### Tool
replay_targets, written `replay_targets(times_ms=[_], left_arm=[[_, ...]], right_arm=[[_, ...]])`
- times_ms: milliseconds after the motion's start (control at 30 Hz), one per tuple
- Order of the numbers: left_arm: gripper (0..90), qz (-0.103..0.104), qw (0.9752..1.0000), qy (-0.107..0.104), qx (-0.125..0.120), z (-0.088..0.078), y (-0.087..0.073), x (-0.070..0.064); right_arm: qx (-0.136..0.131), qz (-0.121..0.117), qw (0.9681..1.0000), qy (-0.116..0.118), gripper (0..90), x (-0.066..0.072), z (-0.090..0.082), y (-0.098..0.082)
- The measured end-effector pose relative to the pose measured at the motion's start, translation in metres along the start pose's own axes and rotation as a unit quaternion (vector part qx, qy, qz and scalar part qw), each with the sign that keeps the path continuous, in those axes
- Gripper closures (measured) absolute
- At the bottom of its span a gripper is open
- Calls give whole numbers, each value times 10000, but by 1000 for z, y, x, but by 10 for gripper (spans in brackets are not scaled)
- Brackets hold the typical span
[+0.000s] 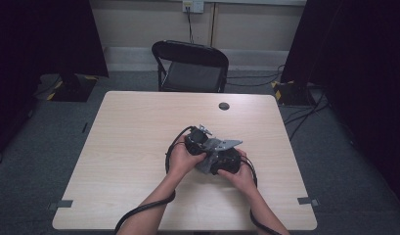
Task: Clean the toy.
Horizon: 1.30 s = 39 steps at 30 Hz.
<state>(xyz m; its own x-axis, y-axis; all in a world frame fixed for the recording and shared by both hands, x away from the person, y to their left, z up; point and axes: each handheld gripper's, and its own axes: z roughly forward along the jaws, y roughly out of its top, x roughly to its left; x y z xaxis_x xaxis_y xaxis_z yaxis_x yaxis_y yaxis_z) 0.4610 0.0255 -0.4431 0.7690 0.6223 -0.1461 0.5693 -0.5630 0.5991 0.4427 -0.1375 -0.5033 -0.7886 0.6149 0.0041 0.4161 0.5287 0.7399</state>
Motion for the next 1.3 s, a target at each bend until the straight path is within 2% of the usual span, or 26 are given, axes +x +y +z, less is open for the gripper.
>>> replay_targets(times_ms=[100, 233, 300, 467, 1067, 1300], left_arm=[[744, -39, 9999, -109, 24, 6, -2, 2], [744, -68, 9999, -102, -10, 8, -3, 2], [744, 20, 10000, -6, -3, 8, -4, -1], [743, 80, 9999, 81, -51, 7, -6, -2], [744, -21, 9997, 226, -105, -1, -5, 9], [745, -28, 9989, 448, -120, -6, -5, 16]], right_arm=[[1, 0, 10000, 6, 232, 0, 0, 0], [0, 1, 10000, 2, 232, 0, 0, 0], [-1, 0, 10000, 1, 232, 0, 0, 0], [-4, 2, 10000, -3, 232, 0, 0, 0], [-3, 6, 10000, -9, 232, 0, 0, 0], [-6, 6, 10000, -13, 232, 0, 0, 0]])
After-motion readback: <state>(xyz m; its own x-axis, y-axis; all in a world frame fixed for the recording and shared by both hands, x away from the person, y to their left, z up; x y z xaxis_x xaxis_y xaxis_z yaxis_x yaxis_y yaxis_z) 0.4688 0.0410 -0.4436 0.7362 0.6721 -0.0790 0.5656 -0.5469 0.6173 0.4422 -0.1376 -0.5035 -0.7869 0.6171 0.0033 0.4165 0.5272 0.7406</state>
